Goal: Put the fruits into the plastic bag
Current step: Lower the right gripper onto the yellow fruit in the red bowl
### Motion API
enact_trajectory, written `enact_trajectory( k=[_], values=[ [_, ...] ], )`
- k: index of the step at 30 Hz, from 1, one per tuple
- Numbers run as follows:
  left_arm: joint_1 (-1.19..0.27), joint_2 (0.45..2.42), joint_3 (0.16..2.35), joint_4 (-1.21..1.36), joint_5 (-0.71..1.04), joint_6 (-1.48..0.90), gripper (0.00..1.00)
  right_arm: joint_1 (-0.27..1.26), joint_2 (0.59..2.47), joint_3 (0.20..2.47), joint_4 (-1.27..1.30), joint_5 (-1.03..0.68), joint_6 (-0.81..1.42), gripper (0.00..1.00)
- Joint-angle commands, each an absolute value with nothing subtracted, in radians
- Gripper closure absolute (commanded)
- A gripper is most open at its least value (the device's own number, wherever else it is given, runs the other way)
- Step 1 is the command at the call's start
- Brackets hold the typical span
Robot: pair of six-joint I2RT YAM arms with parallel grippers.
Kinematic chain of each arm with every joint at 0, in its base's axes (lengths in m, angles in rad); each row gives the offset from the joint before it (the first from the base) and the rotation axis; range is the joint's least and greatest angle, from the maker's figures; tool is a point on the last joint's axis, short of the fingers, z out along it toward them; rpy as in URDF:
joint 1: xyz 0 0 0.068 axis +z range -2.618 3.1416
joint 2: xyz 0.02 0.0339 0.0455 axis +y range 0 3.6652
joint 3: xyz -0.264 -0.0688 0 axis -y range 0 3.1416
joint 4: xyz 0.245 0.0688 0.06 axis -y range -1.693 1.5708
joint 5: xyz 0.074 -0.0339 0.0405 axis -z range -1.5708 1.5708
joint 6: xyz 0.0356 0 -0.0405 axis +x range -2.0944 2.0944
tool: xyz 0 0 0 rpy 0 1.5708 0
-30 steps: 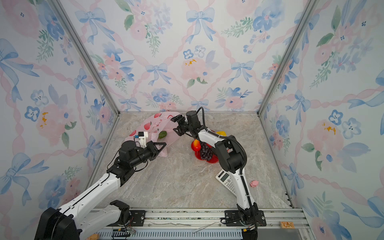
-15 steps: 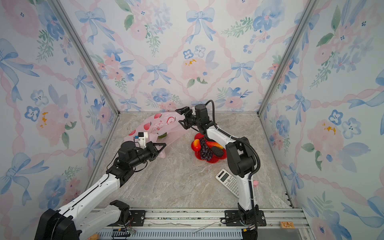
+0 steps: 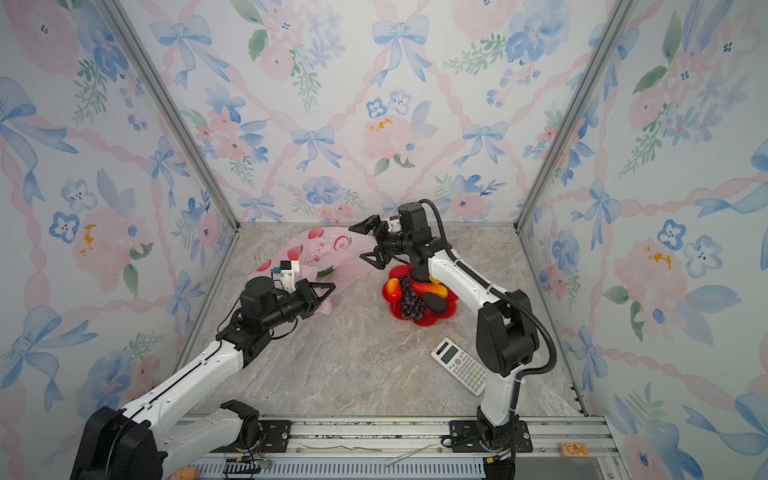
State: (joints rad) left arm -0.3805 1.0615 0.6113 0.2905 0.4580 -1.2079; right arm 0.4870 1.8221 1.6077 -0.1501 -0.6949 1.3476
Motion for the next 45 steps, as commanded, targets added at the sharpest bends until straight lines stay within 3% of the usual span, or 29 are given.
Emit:
enact_trajectory(
  k=[1,7,13,17,25,32,45],
  values=[
    [-0.387,1.07,0.642,0.307,0.479,-1.183,1.0,0.48,1.703,1.645,-0.505,-0.663,1.099,0.04],
    [-0.394,1.074,0.647,0.307,0.492,-1.178,1.0,0.401,1.623,1.854,-1.146,-0.353,0.634,0.04],
    [-0.396,1.081,0.643,0.307,0.499,-1.177,1.0,0.345,1.597,1.854,-1.394,-0.123,0.411,0.04],
    [-0.398,1.078,0.643,0.307,0.495,-1.179,1.0,0.284,1.594,1.782,-1.371,-0.09,0.392,0.04],
    [-0.406,1.069,0.636,0.307,0.473,-1.184,1.0,0.119,1.701,1.641,-1.134,-0.209,0.508,0.04],
    [-0.407,1.062,0.625,0.306,0.451,-1.19,1.0,0.074,1.82,1.663,-0.985,-0.251,0.531,0.04],
    [-0.386,1.077,0.614,0.307,0.451,-1.195,1.0,0.069,2.077,1.866,-1.031,-0.28,0.502,0.04]
  ],
)
